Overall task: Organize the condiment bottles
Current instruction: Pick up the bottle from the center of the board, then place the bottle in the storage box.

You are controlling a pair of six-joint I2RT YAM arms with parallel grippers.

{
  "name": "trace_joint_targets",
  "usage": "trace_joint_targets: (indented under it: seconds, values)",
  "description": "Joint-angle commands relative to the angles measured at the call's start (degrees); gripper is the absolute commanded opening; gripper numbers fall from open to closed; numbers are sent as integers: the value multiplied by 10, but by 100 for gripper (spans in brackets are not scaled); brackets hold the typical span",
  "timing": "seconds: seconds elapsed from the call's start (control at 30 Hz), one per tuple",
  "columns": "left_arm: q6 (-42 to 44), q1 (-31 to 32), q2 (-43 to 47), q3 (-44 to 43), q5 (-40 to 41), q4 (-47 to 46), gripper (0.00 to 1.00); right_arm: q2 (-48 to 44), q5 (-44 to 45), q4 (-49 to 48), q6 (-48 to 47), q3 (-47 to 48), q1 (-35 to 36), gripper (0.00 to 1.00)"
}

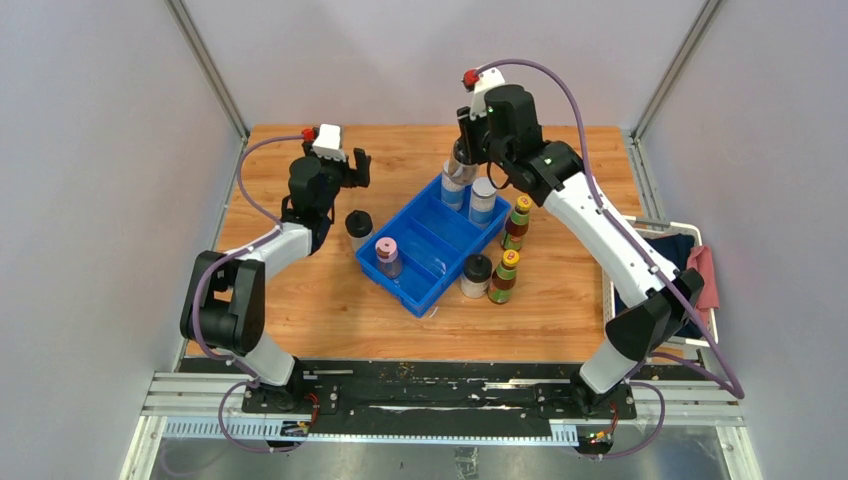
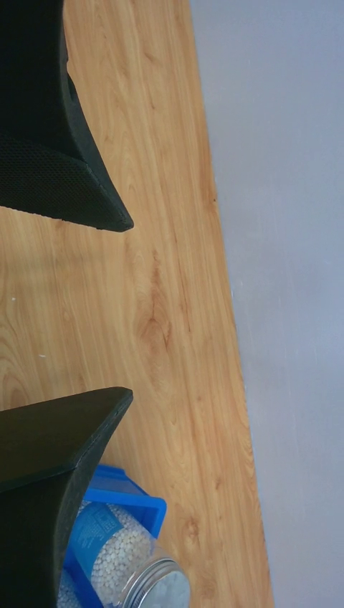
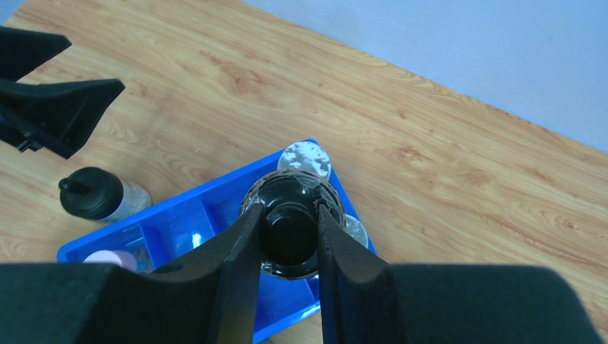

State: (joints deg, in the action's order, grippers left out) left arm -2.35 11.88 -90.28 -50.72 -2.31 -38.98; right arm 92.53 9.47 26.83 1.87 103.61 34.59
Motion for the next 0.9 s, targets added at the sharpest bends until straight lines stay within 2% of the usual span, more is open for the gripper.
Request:
trace_joint_targets:
  seconds: [0.0,0.87]
  values:
    - [-6,7,19,13,9,-11,86,-33,25,-13,-9,-16,28,0]
    - [-4,17,50,11,19,14,86,-76,107,-13,-11,-108,196,0]
